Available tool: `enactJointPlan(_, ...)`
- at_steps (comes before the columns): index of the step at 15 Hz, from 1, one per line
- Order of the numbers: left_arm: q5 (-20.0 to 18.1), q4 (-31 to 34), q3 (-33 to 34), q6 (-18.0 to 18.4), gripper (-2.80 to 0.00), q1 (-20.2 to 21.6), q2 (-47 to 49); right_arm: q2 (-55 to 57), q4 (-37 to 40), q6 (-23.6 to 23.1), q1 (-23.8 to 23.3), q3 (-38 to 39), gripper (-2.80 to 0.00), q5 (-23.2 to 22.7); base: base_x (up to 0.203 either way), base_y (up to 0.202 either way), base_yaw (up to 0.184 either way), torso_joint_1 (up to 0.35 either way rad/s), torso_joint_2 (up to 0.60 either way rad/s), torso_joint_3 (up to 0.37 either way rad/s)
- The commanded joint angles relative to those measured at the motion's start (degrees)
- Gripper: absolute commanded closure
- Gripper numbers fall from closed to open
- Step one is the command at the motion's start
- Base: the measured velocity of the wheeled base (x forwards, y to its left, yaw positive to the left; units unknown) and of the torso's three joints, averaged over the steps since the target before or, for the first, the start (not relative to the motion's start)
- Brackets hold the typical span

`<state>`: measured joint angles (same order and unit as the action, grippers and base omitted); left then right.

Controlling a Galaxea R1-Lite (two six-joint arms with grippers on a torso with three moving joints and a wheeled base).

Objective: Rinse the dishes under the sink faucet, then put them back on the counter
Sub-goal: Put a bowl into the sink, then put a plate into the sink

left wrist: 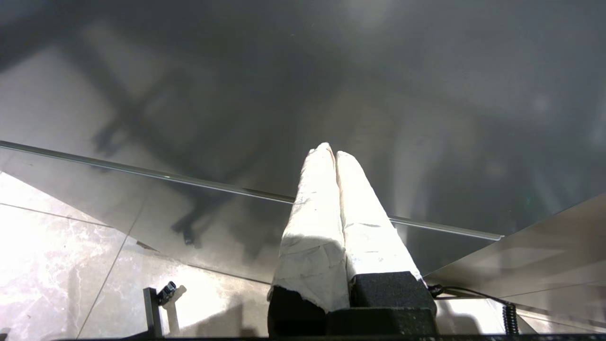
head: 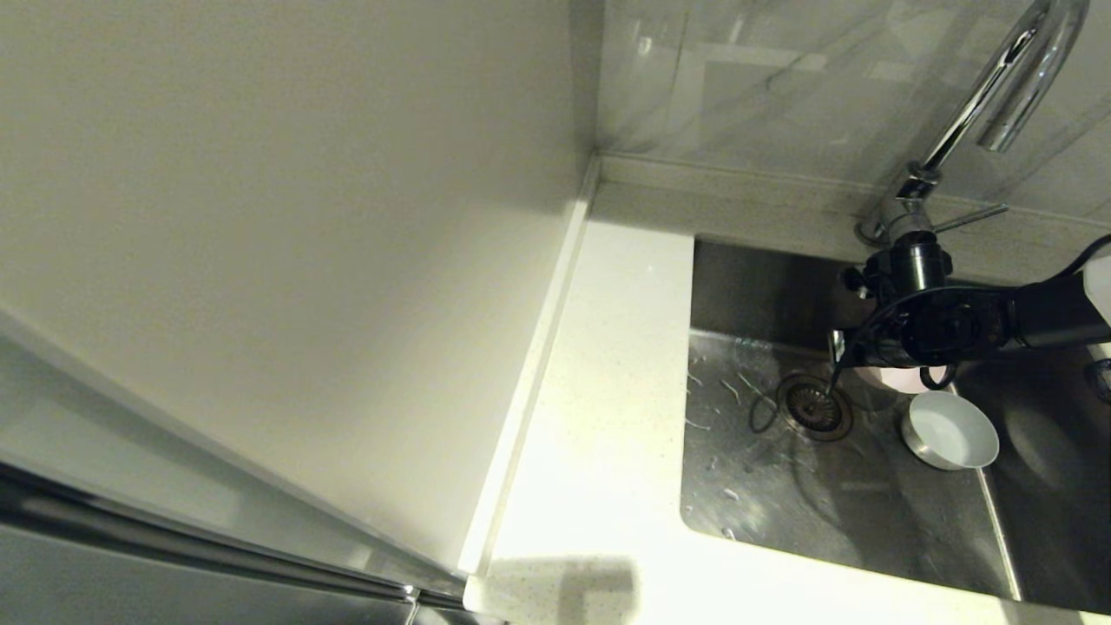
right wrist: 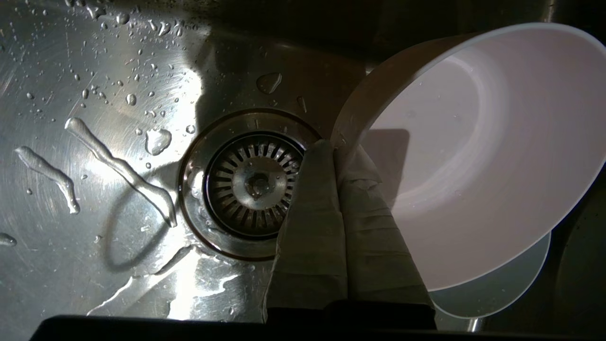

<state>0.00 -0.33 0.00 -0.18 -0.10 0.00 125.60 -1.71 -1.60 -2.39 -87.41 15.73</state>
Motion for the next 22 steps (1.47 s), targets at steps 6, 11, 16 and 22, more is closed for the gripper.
enactJointPlan(6, 0.0, 0.0, 0.1, 0.0, 0.0, 0.0, 0.0, 0.9, -0.1, -0.1, -0.2, -0.6, -2.8, 1.3, 0.0, 0.0, 0.0, 0.0, 0.0, 0.0)
enactJointPlan(11, 0.0, 0.0, 0.2, 0.0, 0.0, 0.0, 0.0, 0.2, 0.0, 0.0, -0.2, -0.4, -2.8, 1.4, 0.0, 0.0, 0.0, 0.0, 0.0, 0.0)
enactJointPlan(16, 0.0, 0.0, 0.2, 0.0, 0.0, 0.0, 0.0, -9.6, 5.8, 1.4, -0.6, 4.2, -2.8, 3.1, 0.0, 0.0, 0.0, 0.0, 0.0, 0.0)
enactJointPlan(22, 0.0, 0.0, 0.2, 0.0, 0.0, 0.0, 0.0, -40.5, 21.6, 8.2, -6.3, 19.4, -2.8, 3.8, 0.0, 0.0, 0.0, 0.0, 0.0, 0.0)
